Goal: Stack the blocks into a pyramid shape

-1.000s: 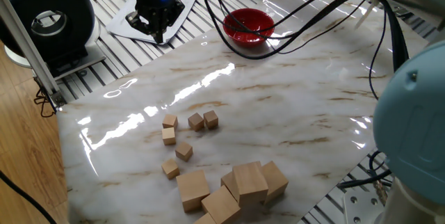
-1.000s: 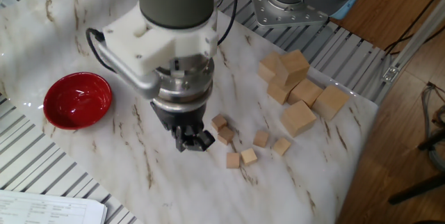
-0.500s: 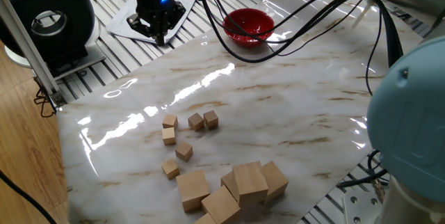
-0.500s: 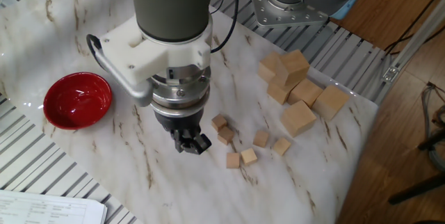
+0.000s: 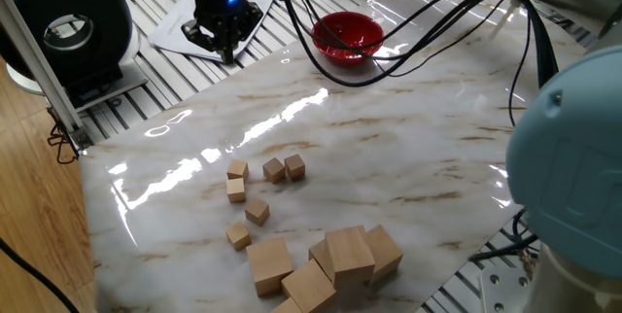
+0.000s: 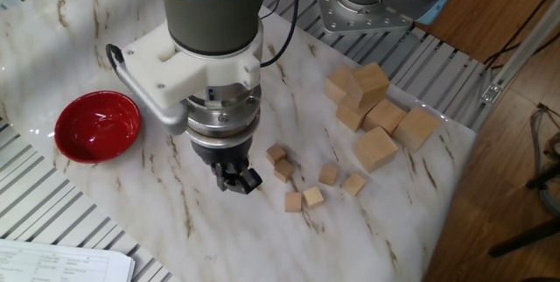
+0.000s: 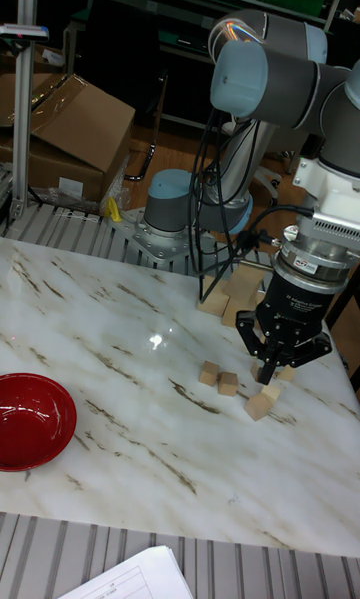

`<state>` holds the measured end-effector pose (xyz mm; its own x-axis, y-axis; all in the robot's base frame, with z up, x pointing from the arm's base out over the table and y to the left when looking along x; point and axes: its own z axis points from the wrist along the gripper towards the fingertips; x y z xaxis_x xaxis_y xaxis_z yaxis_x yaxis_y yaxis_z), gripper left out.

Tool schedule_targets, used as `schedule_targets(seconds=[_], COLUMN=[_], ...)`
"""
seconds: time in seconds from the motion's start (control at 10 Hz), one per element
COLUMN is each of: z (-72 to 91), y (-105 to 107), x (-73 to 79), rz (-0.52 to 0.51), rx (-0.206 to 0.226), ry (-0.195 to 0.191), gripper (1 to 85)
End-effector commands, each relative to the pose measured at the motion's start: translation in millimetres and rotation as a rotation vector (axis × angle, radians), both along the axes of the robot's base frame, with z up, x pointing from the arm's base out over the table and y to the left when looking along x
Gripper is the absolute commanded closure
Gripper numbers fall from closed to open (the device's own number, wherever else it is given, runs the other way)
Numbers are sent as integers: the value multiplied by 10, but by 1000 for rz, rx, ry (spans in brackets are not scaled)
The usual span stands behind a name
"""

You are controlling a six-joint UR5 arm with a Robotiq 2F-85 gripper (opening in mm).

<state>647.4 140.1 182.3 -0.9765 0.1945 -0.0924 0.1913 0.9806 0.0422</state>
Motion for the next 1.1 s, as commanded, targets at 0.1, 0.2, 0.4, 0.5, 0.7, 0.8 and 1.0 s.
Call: schedule_targets(seconds=[0.1, 0.2, 0.4, 0.5, 0.7, 0.8, 1.0], z=[-3, 22, -67, -110, -200, -196, -100], y=[5, 95, -81, -99, -355, -278, -262], x=[-87, -124, -88, -62, -42, -50, -152], rz=[-1, -32, -27, -60, -14, -6, 3], rx=[-12, 24, -10, -7, -43, 8, -11], ry=[56, 68, 78, 78, 64, 50, 93], gripper=[847, 847, 847, 847, 847, 847, 847])
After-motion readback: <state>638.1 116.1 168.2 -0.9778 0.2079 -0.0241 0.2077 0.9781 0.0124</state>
